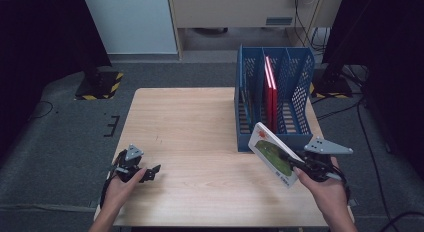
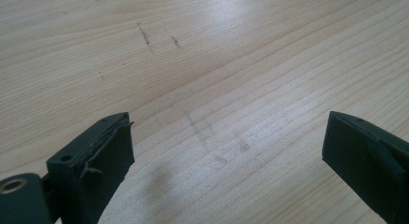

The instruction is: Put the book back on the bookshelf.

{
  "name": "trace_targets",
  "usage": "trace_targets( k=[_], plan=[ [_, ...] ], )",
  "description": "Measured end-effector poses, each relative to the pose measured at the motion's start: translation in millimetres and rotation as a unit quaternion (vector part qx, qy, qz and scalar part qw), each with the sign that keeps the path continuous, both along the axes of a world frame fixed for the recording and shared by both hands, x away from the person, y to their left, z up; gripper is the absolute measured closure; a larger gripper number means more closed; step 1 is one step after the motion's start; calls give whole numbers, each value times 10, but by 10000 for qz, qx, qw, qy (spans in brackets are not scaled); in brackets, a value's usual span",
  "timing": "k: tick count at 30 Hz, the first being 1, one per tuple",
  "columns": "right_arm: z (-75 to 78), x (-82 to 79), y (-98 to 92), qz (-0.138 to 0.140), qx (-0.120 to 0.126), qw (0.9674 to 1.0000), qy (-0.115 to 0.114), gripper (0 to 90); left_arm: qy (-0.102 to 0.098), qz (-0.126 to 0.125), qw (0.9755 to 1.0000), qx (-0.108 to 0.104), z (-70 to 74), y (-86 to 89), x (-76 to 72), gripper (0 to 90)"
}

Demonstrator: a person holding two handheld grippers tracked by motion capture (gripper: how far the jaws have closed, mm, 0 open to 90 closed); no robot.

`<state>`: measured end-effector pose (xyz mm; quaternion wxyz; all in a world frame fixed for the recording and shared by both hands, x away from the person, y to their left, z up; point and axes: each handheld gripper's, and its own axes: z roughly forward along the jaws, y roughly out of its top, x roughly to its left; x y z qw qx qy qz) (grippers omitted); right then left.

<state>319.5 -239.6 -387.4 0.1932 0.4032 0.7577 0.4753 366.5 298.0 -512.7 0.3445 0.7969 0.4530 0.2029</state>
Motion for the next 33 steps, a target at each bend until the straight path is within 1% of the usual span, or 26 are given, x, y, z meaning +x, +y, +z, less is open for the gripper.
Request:
trace_targets(
  k=[5,7,15,17,26,33],
  plan=[
    [53,31,-36,-75,-12,10000,-35,765,-4,-10,10000,-4,3,-7,-3,32],
    [94,70,-65,-146,-26,9999,-47,765,-1,-9,10000,4,1,-6,-1,32],
    [196,160,-114,-250,-84,9996,-74,765,-8,22,10000,7,-7,2,6,32],
    [219,189,-126,-277,-80,9995,-89,765,8,26,10000,64,-12,9,9,32],
    [240,343,-167,-458,-117,9989,-70,764,9,61,10000,78,-24,18,18,32],
    [249,413,-165,-514,-163,9985,-60,765,7,70,9999,73,-23,19,21,32]
  ],
)
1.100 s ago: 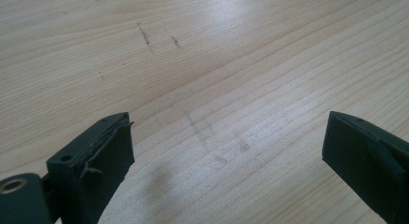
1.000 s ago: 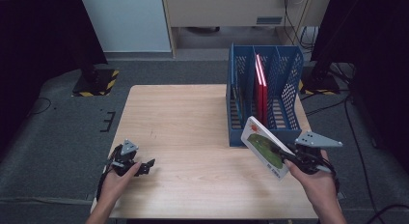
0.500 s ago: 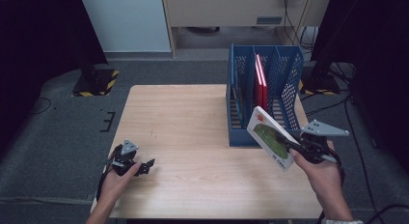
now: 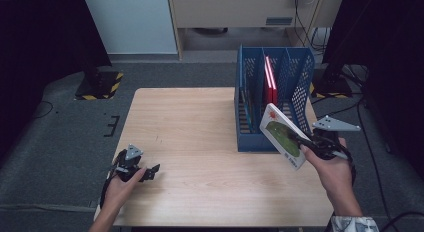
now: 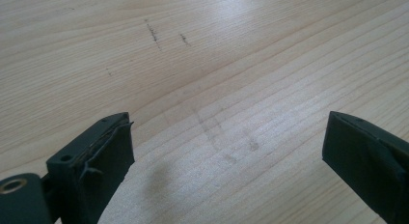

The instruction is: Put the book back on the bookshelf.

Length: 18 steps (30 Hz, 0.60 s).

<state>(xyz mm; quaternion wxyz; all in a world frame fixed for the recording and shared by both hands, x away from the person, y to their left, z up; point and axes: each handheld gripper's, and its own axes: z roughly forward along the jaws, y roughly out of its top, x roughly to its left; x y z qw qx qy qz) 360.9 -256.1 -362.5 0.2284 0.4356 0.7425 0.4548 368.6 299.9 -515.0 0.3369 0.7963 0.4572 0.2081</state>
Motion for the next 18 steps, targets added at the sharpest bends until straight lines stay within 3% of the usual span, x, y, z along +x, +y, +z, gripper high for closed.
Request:
trace_targets(
  k=[18],
  plan=[
    [5,55,-48,-129,-64,9999,29,764,-26,4,10000,-14,7,-7,-5,32]
  ],
)
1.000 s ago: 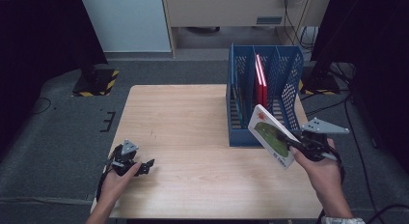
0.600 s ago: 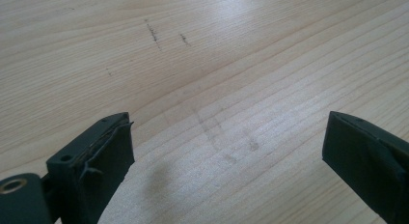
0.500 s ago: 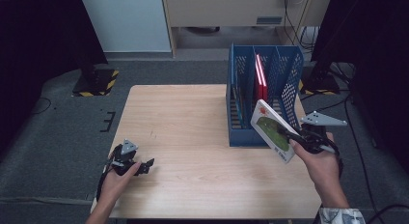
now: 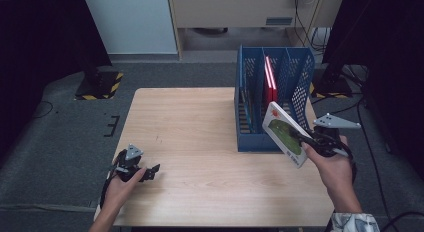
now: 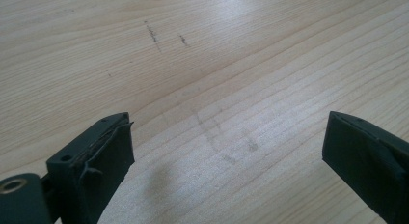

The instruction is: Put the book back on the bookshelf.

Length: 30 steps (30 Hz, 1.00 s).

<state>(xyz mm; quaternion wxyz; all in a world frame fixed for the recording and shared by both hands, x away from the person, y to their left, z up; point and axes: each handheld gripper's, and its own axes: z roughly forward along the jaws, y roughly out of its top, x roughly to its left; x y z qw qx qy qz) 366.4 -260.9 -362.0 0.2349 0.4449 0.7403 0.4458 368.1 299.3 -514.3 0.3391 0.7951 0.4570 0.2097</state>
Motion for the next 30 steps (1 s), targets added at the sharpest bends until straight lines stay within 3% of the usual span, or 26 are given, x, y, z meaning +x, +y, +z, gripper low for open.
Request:
trace_targets(
  k=[30],
  plan=[
    [40,-29,-249,-407,2,9992,-35,765,1,24,10000,24,-2,-1,-3,32]
  ],
)
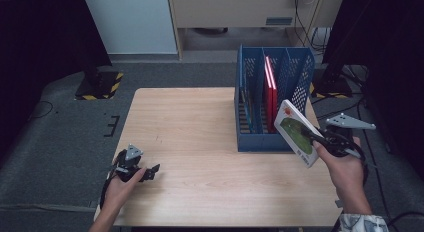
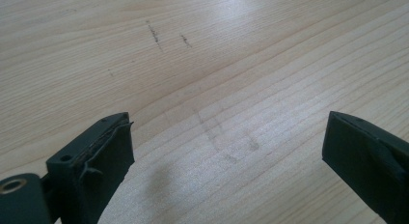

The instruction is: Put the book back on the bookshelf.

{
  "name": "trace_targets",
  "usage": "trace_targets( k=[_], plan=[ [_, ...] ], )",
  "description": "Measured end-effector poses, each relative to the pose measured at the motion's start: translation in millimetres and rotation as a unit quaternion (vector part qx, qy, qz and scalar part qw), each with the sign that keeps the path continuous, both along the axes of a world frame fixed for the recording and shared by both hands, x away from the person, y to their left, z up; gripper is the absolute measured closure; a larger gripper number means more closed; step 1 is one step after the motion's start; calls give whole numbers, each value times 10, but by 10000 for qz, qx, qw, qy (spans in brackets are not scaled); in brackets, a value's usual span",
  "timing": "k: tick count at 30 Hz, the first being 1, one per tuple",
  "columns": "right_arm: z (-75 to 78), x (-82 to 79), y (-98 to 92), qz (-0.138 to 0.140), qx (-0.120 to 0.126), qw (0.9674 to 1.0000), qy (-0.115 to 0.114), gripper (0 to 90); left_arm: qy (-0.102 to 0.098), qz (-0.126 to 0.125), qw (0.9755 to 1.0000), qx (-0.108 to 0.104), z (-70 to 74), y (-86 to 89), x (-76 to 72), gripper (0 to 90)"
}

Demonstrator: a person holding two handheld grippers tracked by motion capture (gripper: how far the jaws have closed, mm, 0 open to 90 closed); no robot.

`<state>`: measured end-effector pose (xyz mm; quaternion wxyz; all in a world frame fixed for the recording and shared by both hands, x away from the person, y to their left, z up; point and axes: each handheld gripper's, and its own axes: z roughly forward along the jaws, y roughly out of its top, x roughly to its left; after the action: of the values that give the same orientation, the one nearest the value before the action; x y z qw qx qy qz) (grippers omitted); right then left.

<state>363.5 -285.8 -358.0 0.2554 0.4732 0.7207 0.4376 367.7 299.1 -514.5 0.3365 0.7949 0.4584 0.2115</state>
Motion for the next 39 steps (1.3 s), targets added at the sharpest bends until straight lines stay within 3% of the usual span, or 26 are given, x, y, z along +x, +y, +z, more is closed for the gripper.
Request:
trace_targets(
  k=[16,27,39],
  plan=[
    [70,32,-117,-356,31,9993,-58,765,-10,-10,10000,42,-5,-8,-1,32],
    [74,84,-140,-452,16,9989,-76,765,-17,-4,10000,41,-7,-8,2,32],
    [141,225,-133,-647,-61,9978,-130,765,-26,-12,10000,60,-5,-8,1,32]
  ],
)
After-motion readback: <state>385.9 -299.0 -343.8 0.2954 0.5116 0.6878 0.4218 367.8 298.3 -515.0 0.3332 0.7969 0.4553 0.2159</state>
